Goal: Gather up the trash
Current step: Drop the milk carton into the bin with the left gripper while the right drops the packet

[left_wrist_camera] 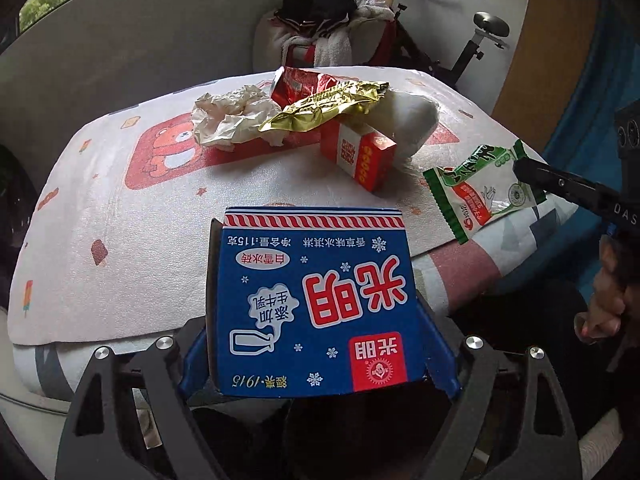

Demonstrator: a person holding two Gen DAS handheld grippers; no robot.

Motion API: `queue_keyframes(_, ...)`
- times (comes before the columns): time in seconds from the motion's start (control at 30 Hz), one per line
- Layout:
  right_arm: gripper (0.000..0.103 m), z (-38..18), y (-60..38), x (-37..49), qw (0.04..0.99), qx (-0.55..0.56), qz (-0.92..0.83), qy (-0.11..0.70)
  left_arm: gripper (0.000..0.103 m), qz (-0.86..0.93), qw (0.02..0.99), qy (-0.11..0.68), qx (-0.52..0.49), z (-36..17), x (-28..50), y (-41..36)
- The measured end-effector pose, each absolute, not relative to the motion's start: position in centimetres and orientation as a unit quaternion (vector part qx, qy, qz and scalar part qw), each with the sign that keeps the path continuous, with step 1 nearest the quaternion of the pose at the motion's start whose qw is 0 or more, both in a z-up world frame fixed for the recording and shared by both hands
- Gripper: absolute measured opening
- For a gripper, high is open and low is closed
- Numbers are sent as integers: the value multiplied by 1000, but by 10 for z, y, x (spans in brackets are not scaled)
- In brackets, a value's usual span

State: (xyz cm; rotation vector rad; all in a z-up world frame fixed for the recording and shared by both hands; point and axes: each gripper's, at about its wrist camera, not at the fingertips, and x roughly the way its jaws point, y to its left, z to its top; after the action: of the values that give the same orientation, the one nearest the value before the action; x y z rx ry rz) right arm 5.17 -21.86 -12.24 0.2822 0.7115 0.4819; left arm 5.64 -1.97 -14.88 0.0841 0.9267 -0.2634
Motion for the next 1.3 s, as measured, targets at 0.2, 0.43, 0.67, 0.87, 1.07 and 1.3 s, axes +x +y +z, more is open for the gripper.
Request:
queue_keyframes(0.2,11,-122,-216,31,897,130,237,349,84,-157,874,457,38,-157,17,-23)
queue_keyframes(0.43,11,-120,-216,17,894,125,244,355,86,-183,862,471,38,-168,-2,-32)
queue_keyframes(0.67,11,-127,-212,10,889,110,249,368,95,-194,869,454,30,-159,-8,-32)
queue_keyframes(0.87,11,-142,-199,6,872,100,273,395,95,-167,897,408,31,-145,-17,-16)
queue_keyframes(1.07,11,-171,-175,3,846,79,296,437,95,-137,920,362,51,-136,-29,-1)
queue_keyframes(1.3,11,-203,-154,4,818,54,307,483,96,-116,928,351,49,-145,-32,8)
